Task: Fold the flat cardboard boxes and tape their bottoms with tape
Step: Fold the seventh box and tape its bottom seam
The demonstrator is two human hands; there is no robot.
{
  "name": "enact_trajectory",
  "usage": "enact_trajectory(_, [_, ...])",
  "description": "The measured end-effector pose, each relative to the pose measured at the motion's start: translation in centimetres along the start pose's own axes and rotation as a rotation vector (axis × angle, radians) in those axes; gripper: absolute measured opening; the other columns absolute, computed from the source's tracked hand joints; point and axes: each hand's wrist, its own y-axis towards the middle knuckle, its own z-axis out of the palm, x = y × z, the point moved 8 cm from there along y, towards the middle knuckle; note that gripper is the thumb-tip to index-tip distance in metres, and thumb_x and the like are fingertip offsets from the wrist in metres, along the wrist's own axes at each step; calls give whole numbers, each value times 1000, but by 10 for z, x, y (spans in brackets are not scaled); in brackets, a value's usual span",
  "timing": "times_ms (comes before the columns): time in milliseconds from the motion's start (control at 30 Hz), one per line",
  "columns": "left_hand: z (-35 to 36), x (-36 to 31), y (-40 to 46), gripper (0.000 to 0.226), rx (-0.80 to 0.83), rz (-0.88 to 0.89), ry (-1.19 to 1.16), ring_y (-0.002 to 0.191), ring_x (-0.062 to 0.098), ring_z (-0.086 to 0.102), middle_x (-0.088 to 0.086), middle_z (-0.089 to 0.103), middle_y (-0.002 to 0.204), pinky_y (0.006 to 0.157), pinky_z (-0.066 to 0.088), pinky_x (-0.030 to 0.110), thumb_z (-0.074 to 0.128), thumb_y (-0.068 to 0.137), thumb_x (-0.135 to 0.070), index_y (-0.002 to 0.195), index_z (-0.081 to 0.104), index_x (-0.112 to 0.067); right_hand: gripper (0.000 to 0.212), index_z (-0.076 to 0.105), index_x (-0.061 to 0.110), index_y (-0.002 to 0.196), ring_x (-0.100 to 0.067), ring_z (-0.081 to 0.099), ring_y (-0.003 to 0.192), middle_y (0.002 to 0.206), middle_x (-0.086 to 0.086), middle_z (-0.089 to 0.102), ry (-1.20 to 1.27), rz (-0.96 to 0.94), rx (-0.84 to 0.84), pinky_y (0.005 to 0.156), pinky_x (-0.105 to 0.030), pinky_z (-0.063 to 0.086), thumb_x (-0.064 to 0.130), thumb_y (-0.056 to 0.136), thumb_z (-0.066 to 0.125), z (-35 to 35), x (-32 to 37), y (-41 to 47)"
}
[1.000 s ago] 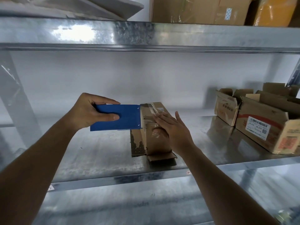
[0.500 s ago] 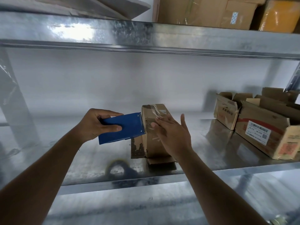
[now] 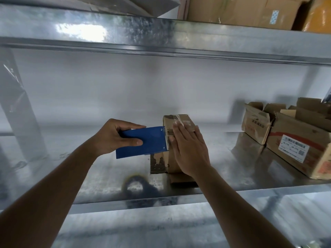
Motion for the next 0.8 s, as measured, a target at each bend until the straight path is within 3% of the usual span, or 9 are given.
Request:
enact_trajectory(167, [-6, 2, -1, 45, 20, -4, 38, 104, 20, 75, -3, 79, 114, 86, 63, 33, 82, 78, -10, 121, 74, -19, 66, 34, 18, 161, -24, 24, 157, 166, -4, 35, -2, 0, -12, 128, -47, 22, 50, 109, 9, 7, -4, -1])
enact_trajectory(300, [-17, 1, 0, 47, 35, -12, 61, 105, 19, 75, -2, 79, 113, 87, 63, 33, 83, 77, -9, 123, 74, -19, 63, 30, 20, 162, -20, 19, 158, 167, -2, 32, 2, -5, 1, 130, -45, 17, 49, 109, 9, 10, -4, 0])
enact_trajectory(633, [-29, -9, 4, 48, 69, -17, 153, 104, 14, 75, -7, 79, 113, 84, 61, 25, 84, 77, -8, 123, 74, -19, 63, 39, 19, 159, -21, 25, 157, 165, -3, 38, 3, -7, 6, 129, -44, 20, 49, 110, 13, 15, -5, 4])
enact_trajectory(800, [-30, -8, -6, 46, 31, -25, 173, 103, 14, 75, -8, 79, 111, 85, 63, 30, 85, 78, -12, 121, 75, -25, 59, 41, 19, 158, -21, 28, 156, 163, -4, 41, -9, -7, -23, 129, -42, 20, 46, 111, 18, 14, -6, 3])
